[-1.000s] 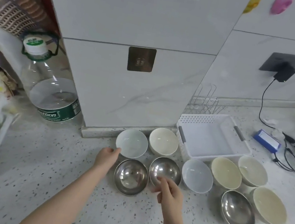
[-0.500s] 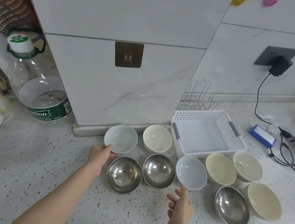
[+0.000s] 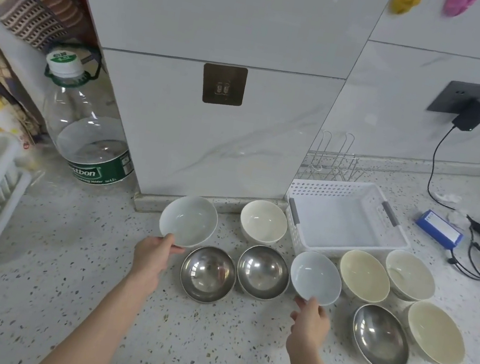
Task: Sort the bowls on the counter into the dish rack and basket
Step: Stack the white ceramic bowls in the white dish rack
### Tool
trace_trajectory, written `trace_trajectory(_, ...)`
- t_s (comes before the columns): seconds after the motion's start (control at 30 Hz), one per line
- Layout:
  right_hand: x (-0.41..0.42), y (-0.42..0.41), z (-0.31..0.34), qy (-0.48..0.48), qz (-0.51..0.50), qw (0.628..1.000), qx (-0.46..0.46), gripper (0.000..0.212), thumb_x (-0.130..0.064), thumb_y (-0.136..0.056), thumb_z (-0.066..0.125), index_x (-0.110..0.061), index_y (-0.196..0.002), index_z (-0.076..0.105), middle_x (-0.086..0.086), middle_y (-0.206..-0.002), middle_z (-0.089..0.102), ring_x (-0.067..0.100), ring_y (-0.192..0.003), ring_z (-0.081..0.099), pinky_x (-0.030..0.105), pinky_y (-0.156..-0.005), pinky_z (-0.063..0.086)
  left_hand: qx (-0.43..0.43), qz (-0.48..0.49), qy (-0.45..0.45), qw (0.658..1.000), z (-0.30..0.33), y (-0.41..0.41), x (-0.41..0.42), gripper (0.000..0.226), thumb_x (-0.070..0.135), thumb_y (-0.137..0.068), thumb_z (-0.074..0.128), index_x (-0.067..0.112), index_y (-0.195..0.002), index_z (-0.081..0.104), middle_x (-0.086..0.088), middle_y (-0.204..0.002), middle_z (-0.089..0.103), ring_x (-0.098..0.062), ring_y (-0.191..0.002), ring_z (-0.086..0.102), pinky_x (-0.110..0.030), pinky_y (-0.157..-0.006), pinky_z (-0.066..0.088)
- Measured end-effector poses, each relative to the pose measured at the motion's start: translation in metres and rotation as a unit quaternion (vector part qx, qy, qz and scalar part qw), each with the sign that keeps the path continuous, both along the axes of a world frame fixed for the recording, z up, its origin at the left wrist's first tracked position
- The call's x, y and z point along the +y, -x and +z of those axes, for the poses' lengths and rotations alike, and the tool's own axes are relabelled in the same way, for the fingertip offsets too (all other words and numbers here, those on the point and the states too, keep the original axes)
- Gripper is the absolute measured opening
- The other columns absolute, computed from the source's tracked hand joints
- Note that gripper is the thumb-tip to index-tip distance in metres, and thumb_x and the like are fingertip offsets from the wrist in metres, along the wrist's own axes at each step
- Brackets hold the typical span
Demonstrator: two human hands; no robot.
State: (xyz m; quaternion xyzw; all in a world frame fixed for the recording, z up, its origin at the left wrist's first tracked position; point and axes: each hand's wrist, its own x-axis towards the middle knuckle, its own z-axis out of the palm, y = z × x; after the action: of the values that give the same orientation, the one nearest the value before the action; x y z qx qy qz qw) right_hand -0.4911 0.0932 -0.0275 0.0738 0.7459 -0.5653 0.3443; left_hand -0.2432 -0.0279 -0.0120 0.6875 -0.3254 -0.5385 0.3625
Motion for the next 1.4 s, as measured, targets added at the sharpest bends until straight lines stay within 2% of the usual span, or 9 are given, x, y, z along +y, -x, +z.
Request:
trace_trajectory(0.23, 0.000, 0.003, 0.004, -0.028, -0.031, 0.999, -0.003, 0.020, -0.011, -0.092, 0.046, -0.002, -0.107, 0.056, 0.018, -0.095, 0.071, 0.016, -0.053, 0.033, 0.026, -0.051, 0.031, 0.010, 0.008, -0.006, 1.000, 0.008, -0.013, 0.016, 0.017, 0.013, -0.092, 0.055, 0.003, -0.090, 0.069, -0.008, -0.086, 0.077, -0.009, -0.047, 0.030, -0.020, -0.043, 0.030)
trace_trajectory(0.43, 0.015, -0.027, 0.012, -0.001, -0.073, 0.995, 0.075, 0.027, -0.014, -0.088, 0.046, -0.006, -0.109, 0.061, 0.005, -0.078, 0.072, 0.010, -0.059, 0.043, 0.026, -0.053, 0.036, 0.019, -0.013, 0.011, 1.000, 0.018, -0.041, 0.024, 0.020, 0.015, -0.091, 0.056, 0.001, -0.085, 0.070, -0.006, -0.081, 0.078, -0.008, -0.045, 0.032, -0.021, -0.046, 0.032)
trace_trajectory(0.57, 0.009, -0.061, 0.031, 0.034, -0.064, 0.992, 0.104, 0.024, -0.016, -0.084, 0.047, -0.013, -0.103, 0.061, 0.006, -0.084, 0.073, 0.015, -0.075, 0.050, 0.028, -0.059, 0.039, 0.029, -0.021, 0.020, 0.999, 0.032, -0.072, 0.027, 0.019, 0.014, -0.092, 0.055, 0.004, -0.087, 0.071, -0.007, -0.079, 0.078, -0.006, -0.042, 0.034, -0.017, -0.041, 0.032)
trace_trajectory(0.67, -0.003, -0.096, 0.041, 0.049, -0.044, 0.991, 0.115, 0.016, -0.015, -0.082, 0.048, -0.014, -0.088, 0.063, 0.008, -0.082, 0.071, 0.013, -0.065, 0.047, 0.027, -0.055, 0.038, 0.033, -0.022, 0.030, 0.999, 0.044, -0.103, 0.029, 0.019, 0.012, -0.091, 0.055, 0.004, -0.084, 0.071, -0.007, -0.076, 0.077, -0.007, -0.042, 0.030, -0.017, -0.040, 0.029)
trace_trajectory(0.77, -0.014, -0.139, 0.047, 0.059, -0.017, 0.992, 0.108, 0.012, -0.014, -0.081, 0.048, -0.009, -0.071, 0.055, 0.010, -0.072, 0.060, 0.016, -0.059, 0.040, 0.027, -0.050, 0.033, 0.024, -0.022, 0.038, 0.999, 0.056, -0.141, 0.031, 0.020, 0.011, -0.090, 0.054, 0.005, -0.085, 0.072, -0.007, -0.076, 0.077, -0.010, -0.044, 0.030, -0.020, -0.044, 0.031)
trace_trajectory(0.9, -0.026, -0.199, 0.057, 0.083, 0.029, 0.991, 0.103, 0.013, -0.014, -0.084, 0.051, -0.009, -0.079, 0.063, 0.004, -0.075, 0.066, 0.013, -0.069, 0.052, 0.024, -0.058, 0.040, 0.019, -0.001, 0.044, 0.999, 0.069, -0.198, 0.035, 0.021, 0.012, -0.089, 0.053, 0.007, -0.087, 0.073, -0.007, -0.072, 0.076, -0.011, -0.048, 0.033, -0.024, -0.051, 0.034)
trace_trajectory(1.07, -0.045, -0.275, 0.066, 0.105, 0.123, 0.982, 0.101, 0.018, -0.015, -0.085, 0.051, -0.009, -0.094, 0.066, 0.005, -0.077, 0.074, 0.008, -0.069, 0.050, 0.025, -0.060, 0.039, 0.044, 0.041, 0.070, 0.996, 0.080, -0.271, 0.039, 0.018, 0.010, -0.090, 0.052, 0.003, -0.088, 0.068, 0.001, -0.063, 0.073, -0.011, -0.051, 0.031, -0.022, -0.048, 0.031)
trace_trajectory(1.23, -0.067, -0.350, 0.080, 0.127, 0.243, 0.951, 0.144, 0.014, -0.011, -0.083, 0.051, -0.011, -0.082, 0.064, 0.002, -0.067, 0.073, 0.012, -0.057, 0.049, 0.027, -0.050, 0.036, 0.028, 0.084, 0.083, 0.993, 0.083, -0.348, 0.042, 0.023, 0.011, -0.090, 0.052, -0.003, -0.094, 0.070, 0.011, -0.044, 0.058, -0.007, -0.050, 0.038, -0.023, -0.053, 0.034)
trace_trajectory(1.4, -0.092, -0.412, 0.093, 0.133, 0.353, 0.909, 0.179, 0.014, -0.014, -0.084, 0.051, -0.019, -0.083, 0.064, -0.001, -0.066, 0.072, 0.009, -0.055, 0.052, 0.027, -0.051, 0.038, 0.021, 0.135, 0.104, 0.985, 0.087, -0.414, 0.042, 0.021, 0.008, -0.088, 0.051, -0.007, -0.083, 0.066, -0.008, -0.072, 0.075, -0.003, -0.037, 0.033, -0.018, -0.040, 0.027)
